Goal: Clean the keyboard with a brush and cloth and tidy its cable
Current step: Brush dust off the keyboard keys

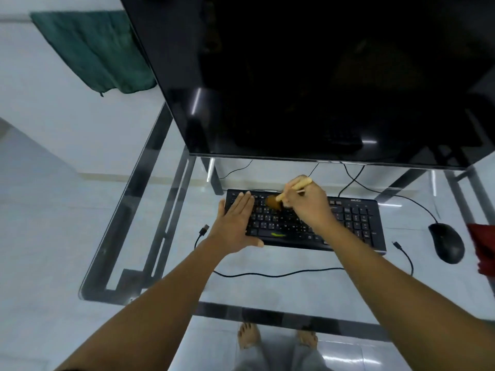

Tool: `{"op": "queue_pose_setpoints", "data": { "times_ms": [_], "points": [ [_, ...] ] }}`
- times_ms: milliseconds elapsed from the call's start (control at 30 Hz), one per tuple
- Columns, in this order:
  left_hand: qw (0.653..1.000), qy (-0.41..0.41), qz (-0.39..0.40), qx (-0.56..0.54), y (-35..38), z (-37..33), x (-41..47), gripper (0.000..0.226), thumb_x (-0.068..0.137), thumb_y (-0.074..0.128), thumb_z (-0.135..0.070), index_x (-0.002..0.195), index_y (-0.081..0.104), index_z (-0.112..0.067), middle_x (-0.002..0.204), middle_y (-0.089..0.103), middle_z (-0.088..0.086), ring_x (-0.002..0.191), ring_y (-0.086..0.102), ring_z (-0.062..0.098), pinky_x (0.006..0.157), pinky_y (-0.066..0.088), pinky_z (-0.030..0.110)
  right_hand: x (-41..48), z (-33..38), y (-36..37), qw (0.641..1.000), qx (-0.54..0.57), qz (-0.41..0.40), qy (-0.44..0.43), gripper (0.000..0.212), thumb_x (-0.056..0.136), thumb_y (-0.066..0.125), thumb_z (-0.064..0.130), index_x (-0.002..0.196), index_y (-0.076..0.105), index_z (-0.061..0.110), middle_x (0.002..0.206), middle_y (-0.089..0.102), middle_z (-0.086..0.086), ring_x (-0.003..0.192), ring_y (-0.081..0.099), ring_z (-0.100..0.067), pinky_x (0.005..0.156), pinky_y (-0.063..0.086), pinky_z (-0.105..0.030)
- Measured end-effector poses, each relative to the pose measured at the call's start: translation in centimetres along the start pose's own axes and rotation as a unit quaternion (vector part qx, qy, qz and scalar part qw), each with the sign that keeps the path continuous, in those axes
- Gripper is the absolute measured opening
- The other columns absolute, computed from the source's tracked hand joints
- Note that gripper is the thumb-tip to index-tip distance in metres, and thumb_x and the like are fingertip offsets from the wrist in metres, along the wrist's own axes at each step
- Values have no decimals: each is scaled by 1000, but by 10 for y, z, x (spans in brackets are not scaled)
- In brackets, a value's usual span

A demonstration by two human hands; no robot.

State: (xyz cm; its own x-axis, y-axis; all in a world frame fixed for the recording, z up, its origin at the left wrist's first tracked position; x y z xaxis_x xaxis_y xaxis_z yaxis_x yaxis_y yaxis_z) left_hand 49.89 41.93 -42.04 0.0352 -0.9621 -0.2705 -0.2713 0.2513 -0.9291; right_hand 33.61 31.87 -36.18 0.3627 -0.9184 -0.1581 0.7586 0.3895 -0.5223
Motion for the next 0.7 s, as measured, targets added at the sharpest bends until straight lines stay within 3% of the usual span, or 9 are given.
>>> {"op": "queue_pose_setpoints", "data": {
  "times_ms": [67,200,233,333,367,500,567,633,700],
  "points": [
    [998,-27,-24,-44,0,10,-4,127,68,68,-69,153,-7,-11,162,-8,3,148,-13,16,116,-11,50,-6,-4,16,994,5,96,44,7,92,60,12,87,65,13,82,72,-4,78,72,-22,80,59,-40],
    [996,-53,-23,-74,1,36,-11,132,65,73,-66,153,-11,-13,162,-11,1,148,-14,16,116,-10,50,-9,-2,-3,993,-46,-101,-36,9,91,61,13,83,65,13,89,68,-2,81,64,-17,73,52,-28],
    [996,-48,-13,-75,2,40,-12,133,65,73,-65,152,-12,-13,162,-13,1,148,-13,15,117,-10,49,-12,-2,-2,995,-20,-89,-31,7,91,61,12,85,65,13,89,70,-2,81,65,-16,73,53,-26],
    [995,-38,14,-92,8,45,-12,133,66,74,-63,152,-15,-14,161,-16,0,149,-3,14,118,-7,48,-25,-9,27,985,93,111,89,6,90,62,10,87,66,13,82,74,-8,78,73,-22,79,60,-41],
    [995,-37,14,-97,9,46,-12,132,67,74,-63,152,-15,-15,161,-16,-1,149,-1,14,118,-5,47,-29,-11,32,984,74,131,93,4,90,63,10,87,66,12,81,74,-8,76,73,-21,78,60,-42],
    [995,-24,-6,-97,10,50,-13,131,66,72,-66,152,-12,-15,162,-13,-2,149,0,14,118,-4,49,-26,-4,25,997,53,-45,17,8,91,60,12,86,66,15,79,73,1,73,70,-16,74,59,-35],
    [997,-12,-8,-80,9,53,-13,133,64,71,-69,152,-12,-15,162,-13,-1,149,-3,14,117,-4,48,-26,2,39,993,94,47,55,9,91,59,11,86,66,13,77,74,-3,71,72,-18,76,61,-37],
    [998,7,-10,-66,7,53,-10,136,62,71,-72,152,-13,-13,161,-14,1,149,-6,16,118,-4,49,-27,6,53,984,57,154,74,7,91,61,13,87,66,12,77,74,-6,71,73,-18,77,61,-39],
    [997,17,-2,-71,5,54,-4,140,60,71,-72,152,-15,-12,161,-14,3,149,-8,16,118,-4,50,-16,10,47,994,61,70,57,9,93,60,15,86,64,16,80,73,-6,72,72,-18,74,61,-38]
  ]
}}
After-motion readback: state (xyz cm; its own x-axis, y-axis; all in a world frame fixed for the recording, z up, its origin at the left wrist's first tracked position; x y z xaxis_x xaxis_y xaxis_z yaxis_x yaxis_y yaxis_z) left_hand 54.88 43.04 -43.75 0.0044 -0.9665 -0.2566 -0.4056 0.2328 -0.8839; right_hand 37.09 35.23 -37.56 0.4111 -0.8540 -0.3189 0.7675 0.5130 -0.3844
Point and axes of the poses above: each hand's wrist, its own x-axis towards the middle knuckle, its own y-axis out of the palm, z = x × y, the point moved 4 cm from there along x, towards the middle knuckle
